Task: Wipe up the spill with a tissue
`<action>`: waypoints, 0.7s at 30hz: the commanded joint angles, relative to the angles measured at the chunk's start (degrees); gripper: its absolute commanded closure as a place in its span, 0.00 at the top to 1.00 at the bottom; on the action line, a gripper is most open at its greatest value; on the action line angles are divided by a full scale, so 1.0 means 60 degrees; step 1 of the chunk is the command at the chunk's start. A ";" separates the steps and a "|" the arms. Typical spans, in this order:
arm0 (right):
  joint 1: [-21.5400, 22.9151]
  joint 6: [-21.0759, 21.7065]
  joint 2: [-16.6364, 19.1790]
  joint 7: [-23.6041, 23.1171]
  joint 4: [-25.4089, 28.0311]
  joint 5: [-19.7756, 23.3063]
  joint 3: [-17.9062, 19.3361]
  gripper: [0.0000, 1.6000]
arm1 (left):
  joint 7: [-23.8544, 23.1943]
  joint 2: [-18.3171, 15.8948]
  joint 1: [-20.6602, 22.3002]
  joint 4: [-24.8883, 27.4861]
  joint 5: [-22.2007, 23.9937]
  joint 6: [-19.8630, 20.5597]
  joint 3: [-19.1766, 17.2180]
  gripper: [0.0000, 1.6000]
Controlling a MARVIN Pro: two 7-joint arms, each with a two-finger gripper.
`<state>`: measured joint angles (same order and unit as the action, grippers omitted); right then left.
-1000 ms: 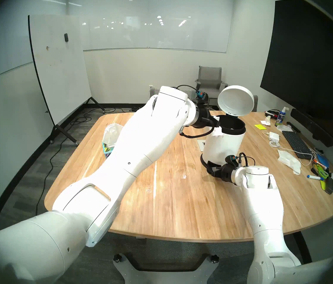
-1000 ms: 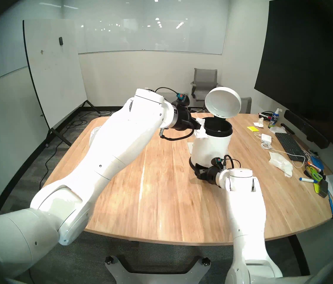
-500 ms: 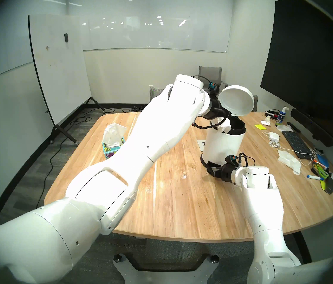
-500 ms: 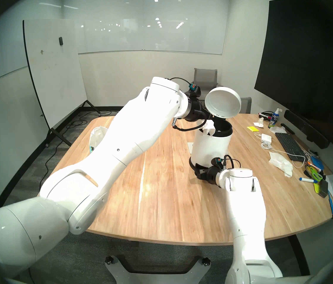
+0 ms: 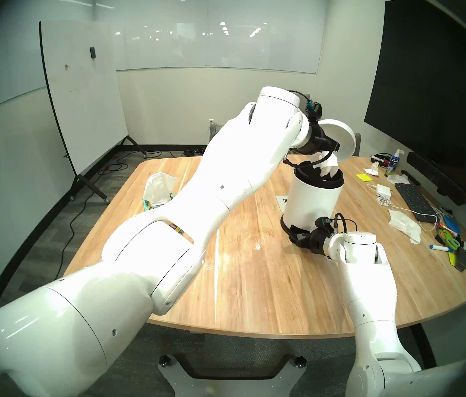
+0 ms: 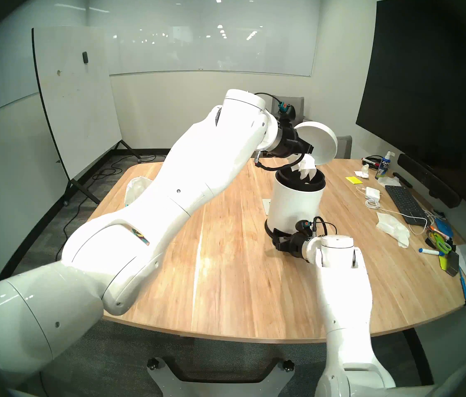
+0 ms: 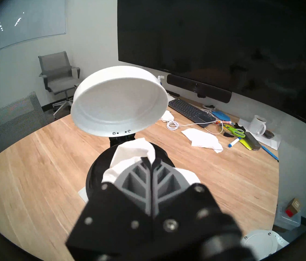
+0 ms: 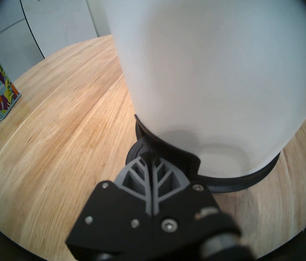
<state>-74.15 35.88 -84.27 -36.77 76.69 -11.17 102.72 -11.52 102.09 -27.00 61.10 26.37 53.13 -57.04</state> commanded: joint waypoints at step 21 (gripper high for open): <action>-0.0205 0.0135 -0.0016 0.0026 -0.0240 -0.0035 0.0014 0.00 | -0.0203 0.0807 0.1232 -0.2266 -0.0176 -0.1185 -0.0060 0.00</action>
<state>-74.13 35.90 -84.27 -36.77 76.67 -11.18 102.72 -12.75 104.81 -22.86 48.26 25.23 47.99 -56.99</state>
